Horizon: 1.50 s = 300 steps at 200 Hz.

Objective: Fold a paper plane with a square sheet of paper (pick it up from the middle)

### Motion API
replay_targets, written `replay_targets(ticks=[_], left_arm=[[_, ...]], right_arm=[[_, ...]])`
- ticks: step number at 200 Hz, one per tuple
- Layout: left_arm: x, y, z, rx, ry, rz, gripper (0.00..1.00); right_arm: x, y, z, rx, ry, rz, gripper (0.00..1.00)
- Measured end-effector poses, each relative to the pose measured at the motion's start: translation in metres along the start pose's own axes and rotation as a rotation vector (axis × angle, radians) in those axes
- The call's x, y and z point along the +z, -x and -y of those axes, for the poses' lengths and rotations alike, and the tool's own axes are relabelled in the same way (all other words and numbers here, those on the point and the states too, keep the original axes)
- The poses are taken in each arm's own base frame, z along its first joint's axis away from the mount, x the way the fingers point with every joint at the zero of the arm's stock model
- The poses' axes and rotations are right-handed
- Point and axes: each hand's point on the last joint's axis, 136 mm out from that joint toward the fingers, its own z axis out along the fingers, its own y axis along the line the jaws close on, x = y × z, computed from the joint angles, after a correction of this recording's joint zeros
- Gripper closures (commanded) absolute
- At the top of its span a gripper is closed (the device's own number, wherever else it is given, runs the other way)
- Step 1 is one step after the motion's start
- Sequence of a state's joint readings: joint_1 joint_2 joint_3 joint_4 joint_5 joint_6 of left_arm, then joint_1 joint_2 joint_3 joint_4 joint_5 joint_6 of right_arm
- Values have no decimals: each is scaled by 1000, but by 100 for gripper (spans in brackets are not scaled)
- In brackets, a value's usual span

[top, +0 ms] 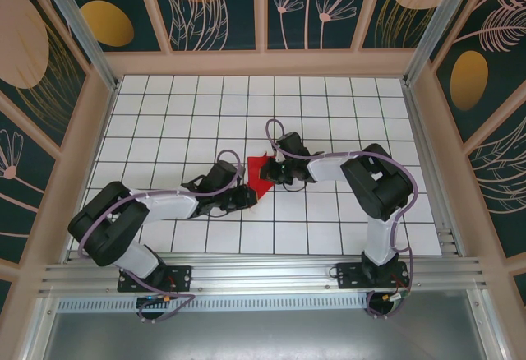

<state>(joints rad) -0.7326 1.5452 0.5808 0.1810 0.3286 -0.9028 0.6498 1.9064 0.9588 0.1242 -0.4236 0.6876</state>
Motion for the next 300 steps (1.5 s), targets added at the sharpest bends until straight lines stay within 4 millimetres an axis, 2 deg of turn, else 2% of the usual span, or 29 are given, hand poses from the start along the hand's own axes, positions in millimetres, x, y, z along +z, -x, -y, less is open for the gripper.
replay_targets(ticks=[59, 142, 207, 300], left_arm=[[5, -2, -10, -9, 33, -6, 78], [7, -3, -12, -1, 42, -7, 77], [7, -6, -14, 28, 61, -1, 86], [-5, -26, -23, 38, 112, -36, 86]], right_arm=[[0, 0, 0, 0, 0, 0, 91], [1, 0, 0, 0, 1, -2, 91], [1, 0, -1, 0, 3, -3, 91], [2, -1, -2, 0, 11, -11, 91]])
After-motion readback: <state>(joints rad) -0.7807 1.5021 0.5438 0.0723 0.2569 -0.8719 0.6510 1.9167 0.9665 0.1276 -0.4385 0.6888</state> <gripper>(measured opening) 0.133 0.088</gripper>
